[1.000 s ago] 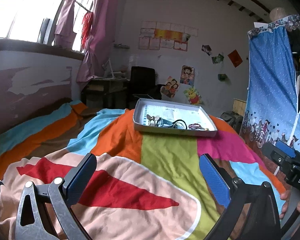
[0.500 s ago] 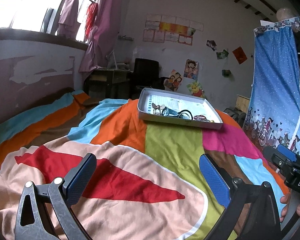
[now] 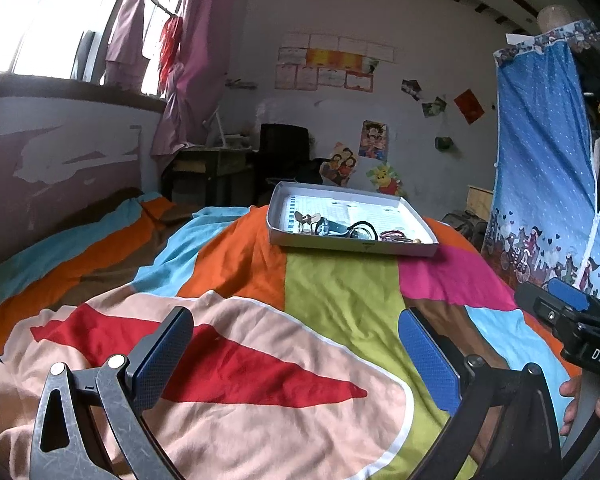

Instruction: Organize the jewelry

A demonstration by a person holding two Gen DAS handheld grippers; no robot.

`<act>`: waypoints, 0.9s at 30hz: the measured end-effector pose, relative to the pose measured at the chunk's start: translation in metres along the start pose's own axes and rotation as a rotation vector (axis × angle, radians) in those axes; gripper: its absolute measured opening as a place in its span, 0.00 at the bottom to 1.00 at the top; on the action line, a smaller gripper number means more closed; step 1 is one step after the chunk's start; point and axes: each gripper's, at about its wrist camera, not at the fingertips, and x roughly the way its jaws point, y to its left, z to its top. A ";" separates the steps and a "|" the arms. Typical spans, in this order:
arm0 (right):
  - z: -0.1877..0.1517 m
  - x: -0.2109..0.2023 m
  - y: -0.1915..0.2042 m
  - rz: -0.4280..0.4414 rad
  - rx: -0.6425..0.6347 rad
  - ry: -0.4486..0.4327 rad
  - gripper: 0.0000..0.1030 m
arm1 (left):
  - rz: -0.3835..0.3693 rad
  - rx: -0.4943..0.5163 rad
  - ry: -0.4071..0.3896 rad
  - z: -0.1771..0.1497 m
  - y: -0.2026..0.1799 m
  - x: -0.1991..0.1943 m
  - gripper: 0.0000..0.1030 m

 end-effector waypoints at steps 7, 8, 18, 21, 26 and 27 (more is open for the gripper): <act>0.000 0.000 0.000 0.001 0.001 0.003 0.99 | -0.001 0.006 -0.004 0.001 -0.002 -0.002 1.00; 0.000 0.000 0.000 0.001 0.000 0.003 0.99 | -0.001 0.006 -0.003 0.001 -0.002 -0.002 1.00; 0.000 0.001 0.001 0.000 0.000 0.005 0.99 | -0.005 0.012 -0.006 0.003 -0.004 -0.004 1.00; 0.000 0.001 0.001 0.001 -0.001 0.005 0.99 | -0.007 0.011 -0.004 0.004 -0.004 -0.004 1.00; 0.000 0.001 0.001 0.002 0.000 0.008 0.99 | -0.006 0.013 -0.005 0.004 -0.004 -0.004 1.00; 0.000 0.001 0.001 0.001 0.000 0.007 0.99 | -0.006 0.012 -0.005 0.004 -0.004 -0.004 1.00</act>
